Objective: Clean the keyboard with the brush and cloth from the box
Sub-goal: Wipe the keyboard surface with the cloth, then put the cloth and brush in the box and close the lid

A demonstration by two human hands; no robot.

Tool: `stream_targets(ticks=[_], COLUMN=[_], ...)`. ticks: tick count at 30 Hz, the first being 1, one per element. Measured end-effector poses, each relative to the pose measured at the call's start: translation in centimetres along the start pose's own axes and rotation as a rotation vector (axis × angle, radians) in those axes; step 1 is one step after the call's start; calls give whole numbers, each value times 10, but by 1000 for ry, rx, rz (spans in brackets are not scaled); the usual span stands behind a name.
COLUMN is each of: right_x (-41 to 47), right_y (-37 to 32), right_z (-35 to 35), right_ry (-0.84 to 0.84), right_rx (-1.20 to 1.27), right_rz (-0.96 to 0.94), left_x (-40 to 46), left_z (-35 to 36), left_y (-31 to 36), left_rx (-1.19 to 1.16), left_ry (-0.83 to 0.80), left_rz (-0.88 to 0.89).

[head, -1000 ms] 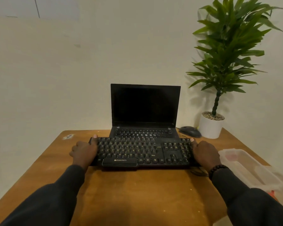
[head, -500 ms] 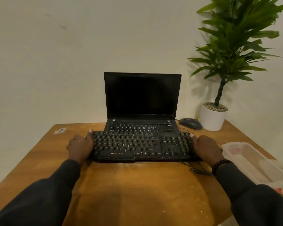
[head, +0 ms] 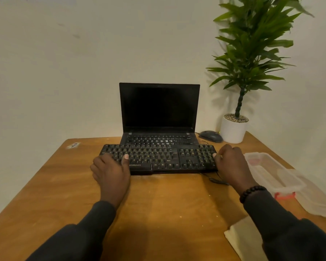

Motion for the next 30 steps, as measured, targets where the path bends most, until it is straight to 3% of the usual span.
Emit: stream_targets(ticks=[5, 9, 19, 26, 30], right_x=[-66, -112, -170, -190, -172], right_y=[-25, -43, -45, -6, 48], right_z=[-17, -14, -4, -32, -63], right_ry=[48, 27, -32, 44, 16], right_rx=[224, 175, 250, 221, -68], right_rz=[-59, -117, -192, -151, -17], left_x=[-68, -123, -182, -218, -233], left_z=[2, 10, -11, -8, 10], left_y=[39, 69, 78, 88, 112], left_rx=[-71, -109, -73, -152, -172], left_ry=[-143, -350, -417, -515, -584], left_rz=[171, 307, 386, 387, 420])
Point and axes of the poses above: each hand's wrist, its own x-axis towards the middle knuckle, its own z-axis out of the palm, y = z × x, the point moved 10 cm from there along x, towards the middle knuckle, and after that the axes turned 6 degrees about -z, right-handed, at the moved point
